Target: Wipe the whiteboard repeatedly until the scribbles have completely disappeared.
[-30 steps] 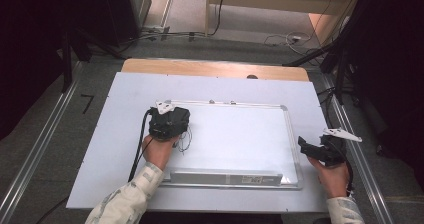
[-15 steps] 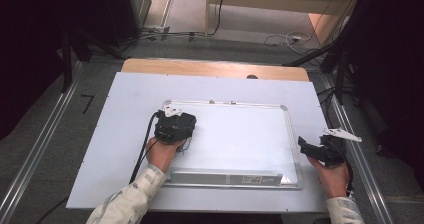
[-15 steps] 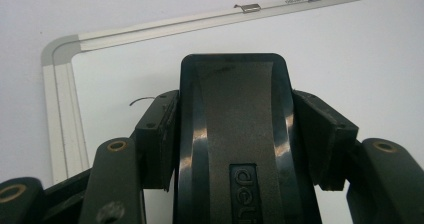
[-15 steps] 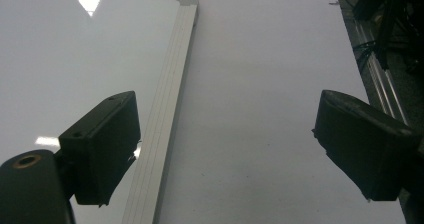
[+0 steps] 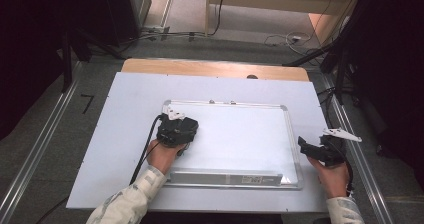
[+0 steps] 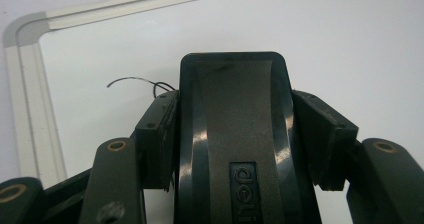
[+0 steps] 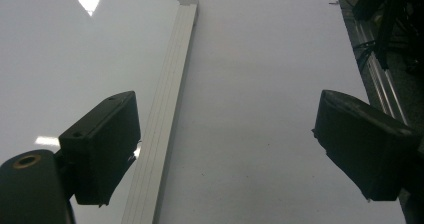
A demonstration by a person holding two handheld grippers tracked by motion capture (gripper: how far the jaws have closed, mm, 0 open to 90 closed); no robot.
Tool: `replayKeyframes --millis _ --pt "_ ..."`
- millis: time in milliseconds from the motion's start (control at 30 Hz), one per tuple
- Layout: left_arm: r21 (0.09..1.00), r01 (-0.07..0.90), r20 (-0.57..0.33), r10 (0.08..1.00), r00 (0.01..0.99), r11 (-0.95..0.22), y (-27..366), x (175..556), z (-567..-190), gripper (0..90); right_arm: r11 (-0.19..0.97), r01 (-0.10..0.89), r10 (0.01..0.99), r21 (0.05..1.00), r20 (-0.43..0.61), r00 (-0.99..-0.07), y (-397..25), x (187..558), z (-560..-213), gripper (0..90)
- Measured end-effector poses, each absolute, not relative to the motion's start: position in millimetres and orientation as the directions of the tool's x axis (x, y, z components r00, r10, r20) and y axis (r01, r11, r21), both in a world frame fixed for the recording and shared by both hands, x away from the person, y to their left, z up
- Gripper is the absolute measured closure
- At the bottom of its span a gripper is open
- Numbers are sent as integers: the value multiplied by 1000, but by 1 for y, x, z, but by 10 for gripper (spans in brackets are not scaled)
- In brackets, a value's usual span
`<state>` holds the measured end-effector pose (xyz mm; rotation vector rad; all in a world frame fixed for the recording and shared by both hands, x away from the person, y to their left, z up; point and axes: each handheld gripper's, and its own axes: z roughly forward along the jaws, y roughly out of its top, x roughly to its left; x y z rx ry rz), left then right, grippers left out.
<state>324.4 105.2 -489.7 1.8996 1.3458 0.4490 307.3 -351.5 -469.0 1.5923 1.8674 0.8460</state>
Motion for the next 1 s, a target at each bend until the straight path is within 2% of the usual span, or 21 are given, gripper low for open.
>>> replayKeyframes --millis 433,1000 --pt "747 632 -75 918 389 -207 98 320 -494 404 106 649 988 754 -3 -158 -352 307 -469 100" --pt "749 618 -53 908 416 -240 92 315 -493 405 105 650 988 753 -3 -157 -352 307 -469 100"
